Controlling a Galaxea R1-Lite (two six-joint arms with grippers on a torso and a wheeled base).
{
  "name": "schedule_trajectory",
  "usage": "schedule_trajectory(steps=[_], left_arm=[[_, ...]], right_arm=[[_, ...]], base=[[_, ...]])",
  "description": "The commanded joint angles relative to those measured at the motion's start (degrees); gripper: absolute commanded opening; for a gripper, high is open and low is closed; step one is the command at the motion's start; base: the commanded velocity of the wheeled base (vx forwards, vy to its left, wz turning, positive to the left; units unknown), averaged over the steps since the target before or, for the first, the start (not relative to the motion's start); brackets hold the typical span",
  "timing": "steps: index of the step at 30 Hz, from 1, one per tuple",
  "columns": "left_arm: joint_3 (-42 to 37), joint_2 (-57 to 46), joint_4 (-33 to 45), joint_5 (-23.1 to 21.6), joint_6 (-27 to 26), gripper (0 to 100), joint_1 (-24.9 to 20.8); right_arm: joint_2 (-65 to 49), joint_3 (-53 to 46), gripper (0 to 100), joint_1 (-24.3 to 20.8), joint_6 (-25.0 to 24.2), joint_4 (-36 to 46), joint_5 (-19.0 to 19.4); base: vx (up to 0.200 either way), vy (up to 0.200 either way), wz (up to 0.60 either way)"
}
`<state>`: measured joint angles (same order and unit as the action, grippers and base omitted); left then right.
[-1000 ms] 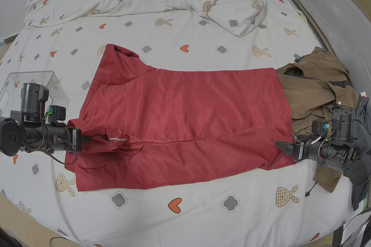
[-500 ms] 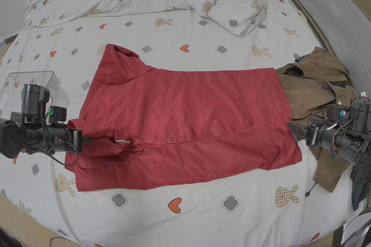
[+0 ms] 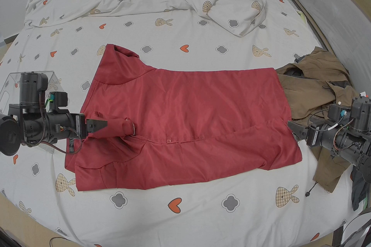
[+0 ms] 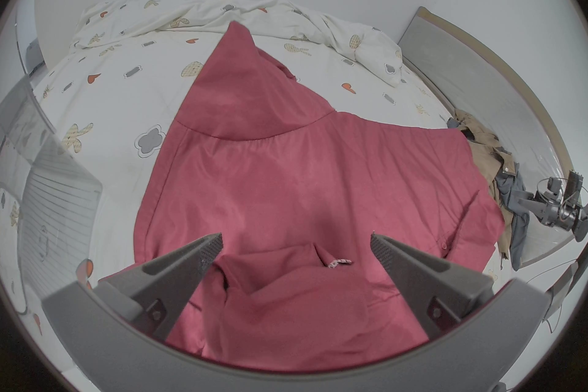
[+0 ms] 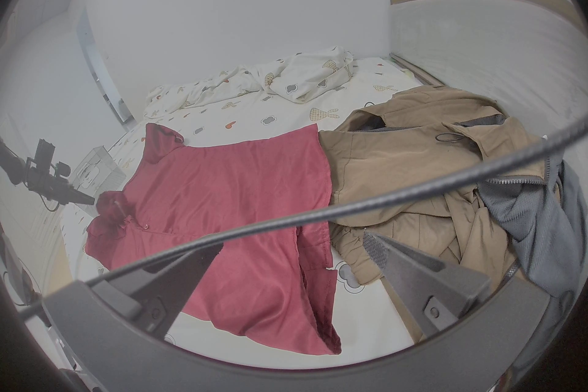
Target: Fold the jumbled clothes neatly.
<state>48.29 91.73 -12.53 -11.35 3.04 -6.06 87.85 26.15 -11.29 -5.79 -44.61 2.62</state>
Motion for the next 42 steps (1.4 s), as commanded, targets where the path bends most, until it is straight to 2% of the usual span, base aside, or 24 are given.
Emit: schedule_trajectory(steps=[1,10,21,26,32,36,42], left_arm=[[5.0,7.1,-0.3,-0.1,0.2,100,-2.6],[15.7,18.1,-0.4,0.0,0.7,100,-2.2],[19.8,22.1,-0.3,0.0,0.4,100,-2.6],[15.5,17.5,0.1,-0.8,0.8,100,-4.7],[5.1,7.2,0.2,-10.4,1.2,100,-7.5],[-0.7,4.8,0.1,-11.3,1.1,100,-8.4],[-4.9,5.0,-0.2,-11.4,0.9,100,-8.4]], right_arm=[[0.1,-0.2,100,-0.2,0.0,0.0,0.0],[0.5,-0.3,100,-0.4,0.0,0.0,0.1],[0.7,-0.6,100,-0.8,0.0,0.0,0.1],[0.8,-0.7,100,-1.0,0.0,0.0,0.1],[0.8,-0.7,100,-1.0,0.0,0.0,0.1],[0.7,-0.7,100,-1.0,-0.1,-0.1,0.1],[0.7,-0.7,100,-0.8,-0.1,0.0,0.1]], base=[[0.0,0.0,0.0],[0.0,0.0,0.0],[0.0,0.0,0.0],[0.0,0.0,0.0],[0.0,0.0,0.0],[0.0,0.0,0.0],[0.0,0.0,0.0]])
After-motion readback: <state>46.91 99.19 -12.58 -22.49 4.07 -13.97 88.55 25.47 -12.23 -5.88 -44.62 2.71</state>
